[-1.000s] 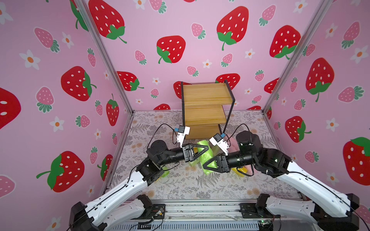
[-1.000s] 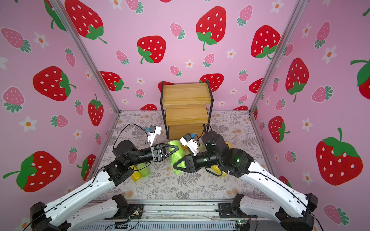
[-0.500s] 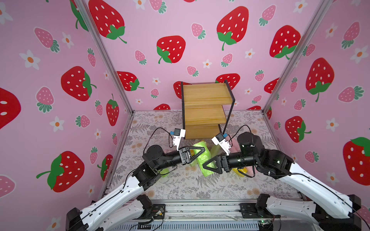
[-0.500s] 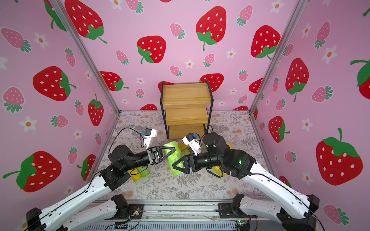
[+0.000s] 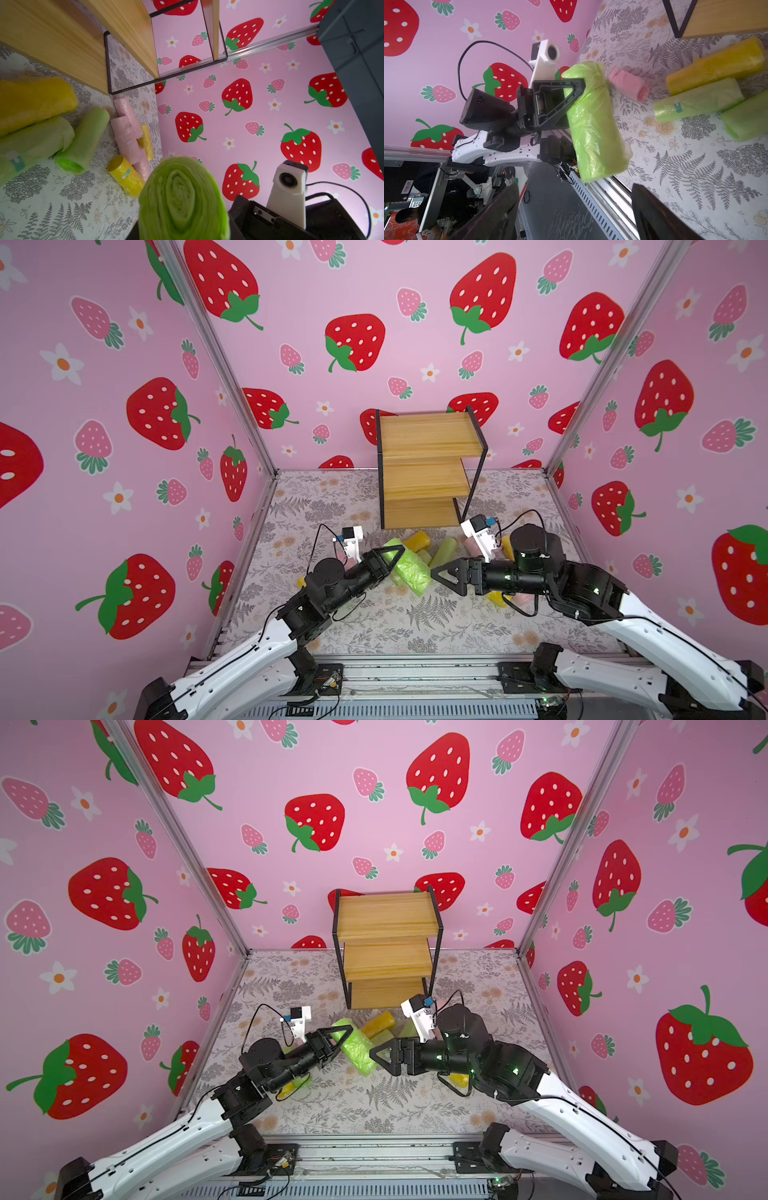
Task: Sort the rolls of trash bags by color and place them on the shelf
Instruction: Pick up the roll of trash bags from the center of the board.
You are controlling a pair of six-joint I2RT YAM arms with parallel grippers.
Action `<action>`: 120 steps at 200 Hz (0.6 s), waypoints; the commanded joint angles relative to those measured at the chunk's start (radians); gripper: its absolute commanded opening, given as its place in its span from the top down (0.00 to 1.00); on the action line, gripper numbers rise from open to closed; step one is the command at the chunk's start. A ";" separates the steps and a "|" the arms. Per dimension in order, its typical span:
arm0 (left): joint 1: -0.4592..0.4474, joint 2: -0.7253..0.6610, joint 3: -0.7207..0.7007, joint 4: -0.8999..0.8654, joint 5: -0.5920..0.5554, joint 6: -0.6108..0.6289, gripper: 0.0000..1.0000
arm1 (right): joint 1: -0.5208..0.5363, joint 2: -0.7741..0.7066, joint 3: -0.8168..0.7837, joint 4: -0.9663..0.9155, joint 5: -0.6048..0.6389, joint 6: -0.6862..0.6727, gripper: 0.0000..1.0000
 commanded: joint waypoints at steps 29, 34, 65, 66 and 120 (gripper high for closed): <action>-0.003 -0.086 -0.032 0.084 -0.125 -0.090 1.00 | 0.000 0.064 -0.064 0.135 0.027 0.056 0.09; -0.003 -0.091 -0.036 0.087 -0.127 -0.095 1.00 | 0.000 0.074 -0.064 0.145 0.024 0.057 0.09; -0.003 -0.110 -0.049 0.097 -0.134 -0.115 1.00 | 0.004 0.136 -0.056 0.200 0.008 0.059 0.05; -0.003 -0.110 -0.049 0.097 -0.134 -0.115 1.00 | 0.004 0.137 -0.056 0.201 0.007 0.059 0.05; -0.003 -0.119 -0.055 0.106 -0.137 -0.132 1.00 | 0.014 0.208 -0.033 0.267 -0.027 0.071 0.07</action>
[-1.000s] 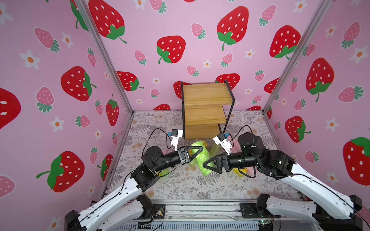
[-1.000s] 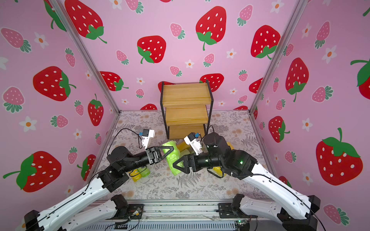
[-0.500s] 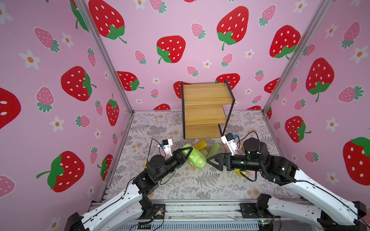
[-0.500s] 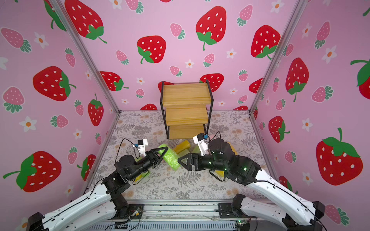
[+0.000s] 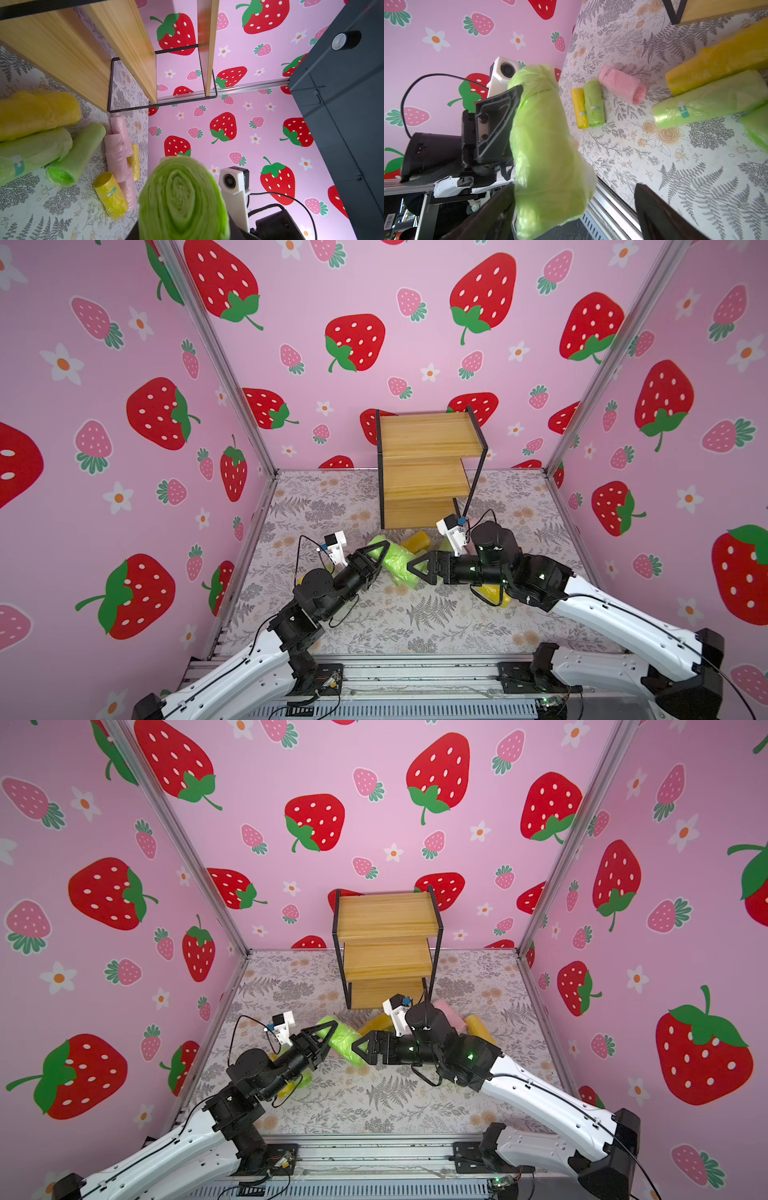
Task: Sort the rolls of trash bags by color and place them on the shelf
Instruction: Pick up the roll of trash bags from the center of the board.
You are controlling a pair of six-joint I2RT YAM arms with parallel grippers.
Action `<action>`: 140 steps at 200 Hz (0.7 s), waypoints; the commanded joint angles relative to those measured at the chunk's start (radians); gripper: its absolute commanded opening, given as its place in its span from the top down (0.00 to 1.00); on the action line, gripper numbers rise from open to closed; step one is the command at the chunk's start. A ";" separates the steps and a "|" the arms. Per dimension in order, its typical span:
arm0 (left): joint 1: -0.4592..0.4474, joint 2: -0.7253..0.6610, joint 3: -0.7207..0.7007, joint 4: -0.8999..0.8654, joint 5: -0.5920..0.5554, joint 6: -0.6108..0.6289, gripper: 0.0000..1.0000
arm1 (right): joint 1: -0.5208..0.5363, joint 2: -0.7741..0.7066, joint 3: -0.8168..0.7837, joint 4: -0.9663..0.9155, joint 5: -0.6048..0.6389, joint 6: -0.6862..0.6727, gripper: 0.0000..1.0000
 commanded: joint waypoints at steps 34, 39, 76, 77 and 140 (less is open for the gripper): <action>-0.003 -0.013 -0.005 0.084 -0.017 -0.016 1.00 | 0.026 0.039 0.027 0.084 -0.037 0.017 0.12; -0.003 -0.012 -0.005 0.086 -0.017 -0.017 1.00 | 0.028 0.043 0.028 0.087 -0.036 0.017 0.13; -0.003 -0.010 -0.007 0.091 -0.019 -0.019 1.00 | 0.037 0.058 0.033 0.107 -0.043 0.024 0.31; -0.003 -0.010 -0.007 0.091 -0.019 -0.020 1.00 | 0.037 0.058 0.033 0.107 -0.043 0.024 0.31; -0.003 -0.033 0.007 0.023 -0.033 -0.004 0.66 | 0.043 0.062 0.090 0.037 0.005 -0.008 1.00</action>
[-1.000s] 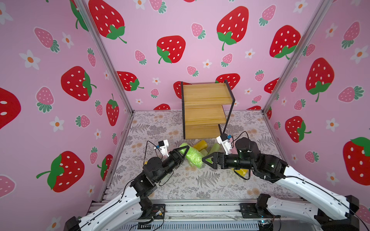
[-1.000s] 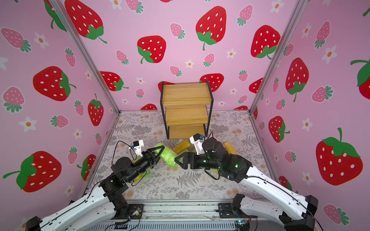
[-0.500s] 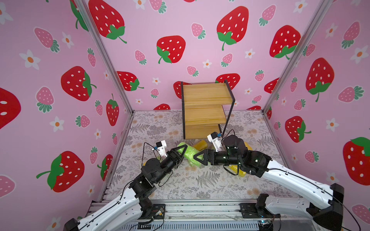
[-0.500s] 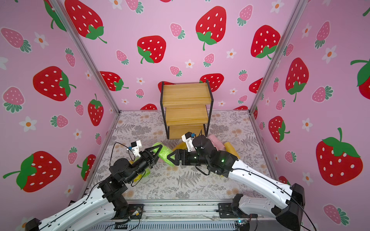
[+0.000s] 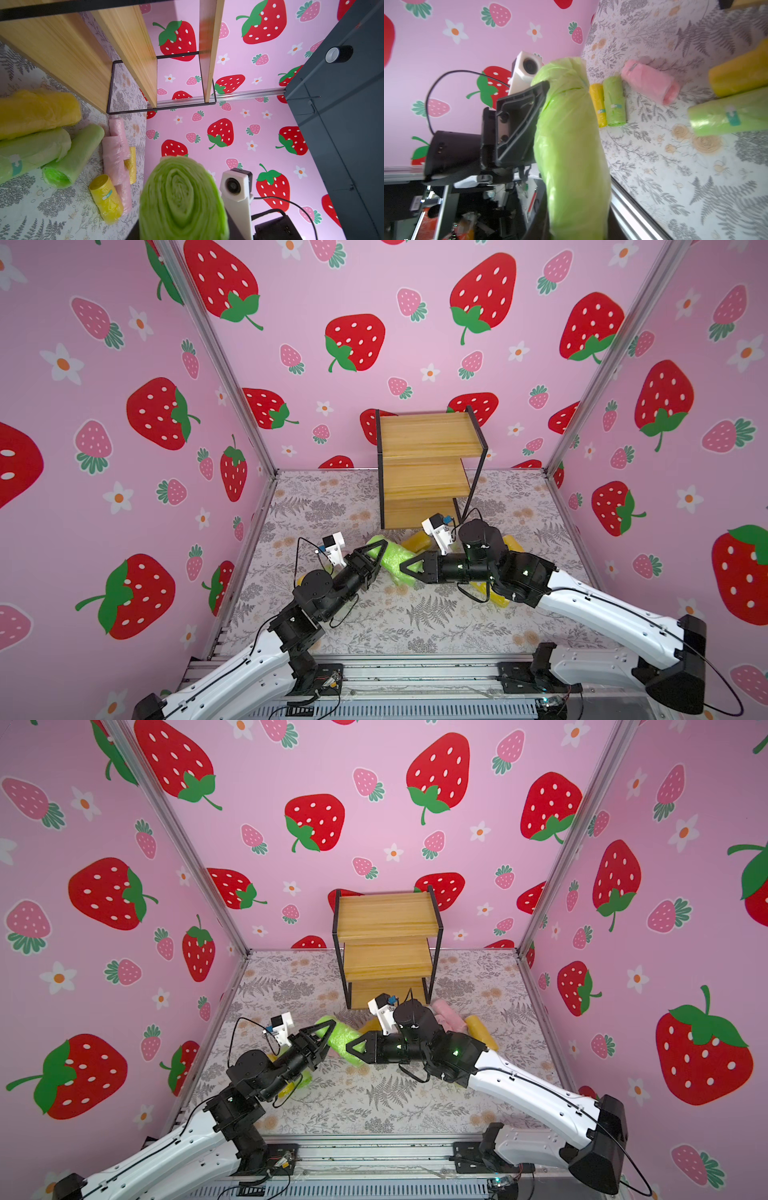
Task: Sort the rolls of trash bags by color and place them on the shelf
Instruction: Pick up the roll of trash bags from the center of the board, then place the roll of trash bags on the shelf.
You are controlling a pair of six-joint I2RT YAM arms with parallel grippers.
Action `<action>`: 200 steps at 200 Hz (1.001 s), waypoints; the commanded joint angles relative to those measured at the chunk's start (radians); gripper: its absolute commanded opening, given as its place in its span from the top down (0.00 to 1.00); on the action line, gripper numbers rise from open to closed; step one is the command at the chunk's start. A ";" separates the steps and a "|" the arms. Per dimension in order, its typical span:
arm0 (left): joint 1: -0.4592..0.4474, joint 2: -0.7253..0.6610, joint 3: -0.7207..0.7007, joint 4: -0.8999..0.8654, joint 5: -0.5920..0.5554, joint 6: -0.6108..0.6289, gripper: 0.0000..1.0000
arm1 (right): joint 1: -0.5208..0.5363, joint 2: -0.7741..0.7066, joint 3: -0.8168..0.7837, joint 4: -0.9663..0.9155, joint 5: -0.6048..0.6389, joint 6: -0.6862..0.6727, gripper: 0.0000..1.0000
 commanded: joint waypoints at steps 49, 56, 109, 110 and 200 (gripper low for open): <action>-0.001 -0.119 0.223 -0.477 -0.106 0.224 0.00 | -0.069 -0.018 0.247 -0.284 0.141 -0.140 1.00; 0.000 -0.129 0.254 -0.532 -0.128 0.256 0.00 | -0.093 -0.019 0.274 -0.305 0.138 -0.153 1.00; 0.000 -0.177 0.406 -0.764 -0.225 0.432 0.00 | -0.352 0.057 0.555 -0.406 0.097 -0.221 1.00; 0.000 -0.176 0.406 -0.766 -0.225 0.433 0.00 | -0.356 0.060 0.562 -0.407 0.098 -0.222 1.00; 0.000 -0.131 0.383 -0.782 -0.173 0.449 0.01 | -0.624 0.509 1.126 -0.512 0.095 -0.308 1.00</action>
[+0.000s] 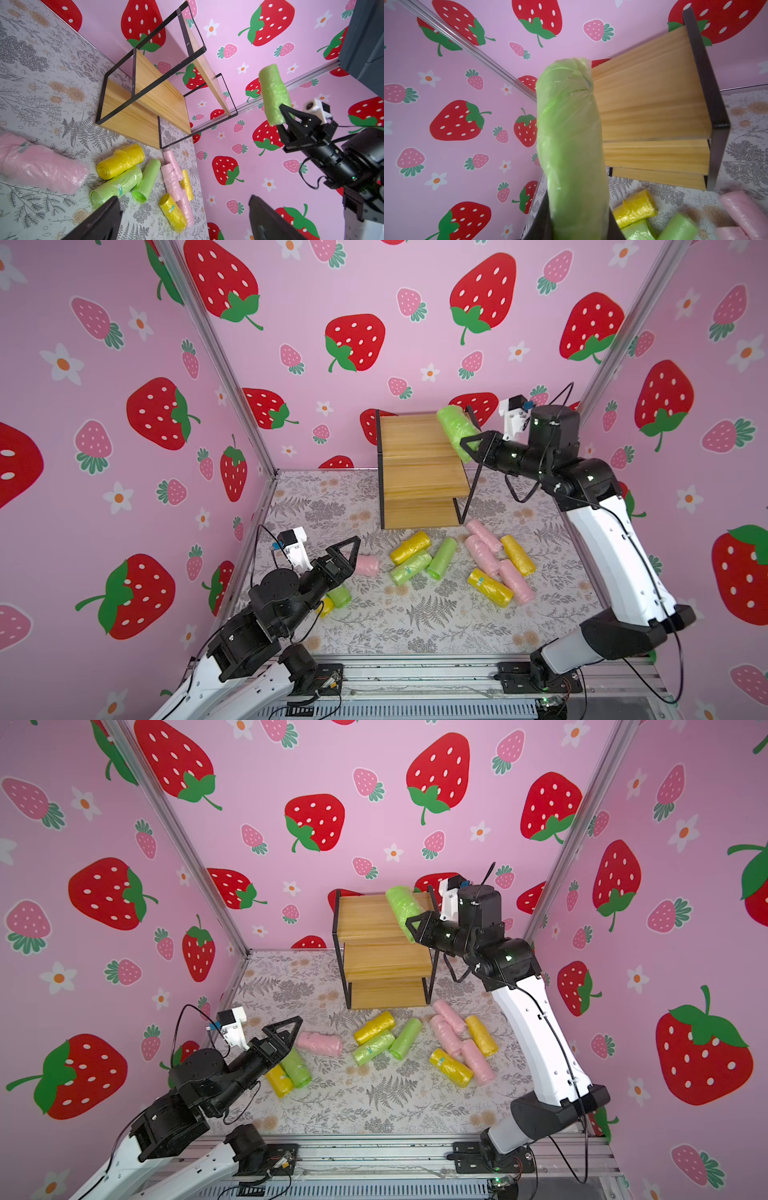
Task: Sort the rolls of trash bags by color and place them on the shelf
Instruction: Place the roll of trash bags on the shelf.
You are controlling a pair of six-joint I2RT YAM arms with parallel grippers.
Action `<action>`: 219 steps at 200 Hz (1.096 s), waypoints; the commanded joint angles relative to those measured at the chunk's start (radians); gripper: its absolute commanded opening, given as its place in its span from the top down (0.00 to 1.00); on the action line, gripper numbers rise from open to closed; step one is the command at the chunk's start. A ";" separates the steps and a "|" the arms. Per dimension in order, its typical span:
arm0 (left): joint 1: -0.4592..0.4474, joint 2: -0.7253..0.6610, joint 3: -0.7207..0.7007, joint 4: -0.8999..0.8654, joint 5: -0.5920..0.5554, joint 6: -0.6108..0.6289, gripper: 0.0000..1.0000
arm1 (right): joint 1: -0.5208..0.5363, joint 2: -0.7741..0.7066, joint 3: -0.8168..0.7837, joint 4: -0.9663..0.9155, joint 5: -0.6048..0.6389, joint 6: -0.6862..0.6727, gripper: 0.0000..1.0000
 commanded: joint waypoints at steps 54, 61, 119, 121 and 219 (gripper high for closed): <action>0.001 0.124 0.029 -0.034 0.079 0.082 0.03 | -0.108 0.236 0.226 -0.033 -0.002 -0.071 1.00; 0.000 0.136 0.034 -0.036 0.085 0.087 0.04 | -0.109 0.251 0.238 -0.056 0.005 -0.079 1.00; 0.000 0.174 0.048 -0.037 0.110 0.107 0.05 | -0.114 0.340 0.330 -0.103 0.028 -0.128 0.81; 0.000 0.175 0.048 -0.037 0.111 0.107 0.05 | -0.114 0.340 0.330 -0.104 0.029 -0.130 0.79; -0.002 0.225 0.074 -0.081 0.142 0.142 0.02 | -0.128 0.298 0.426 -0.182 0.114 -0.259 0.12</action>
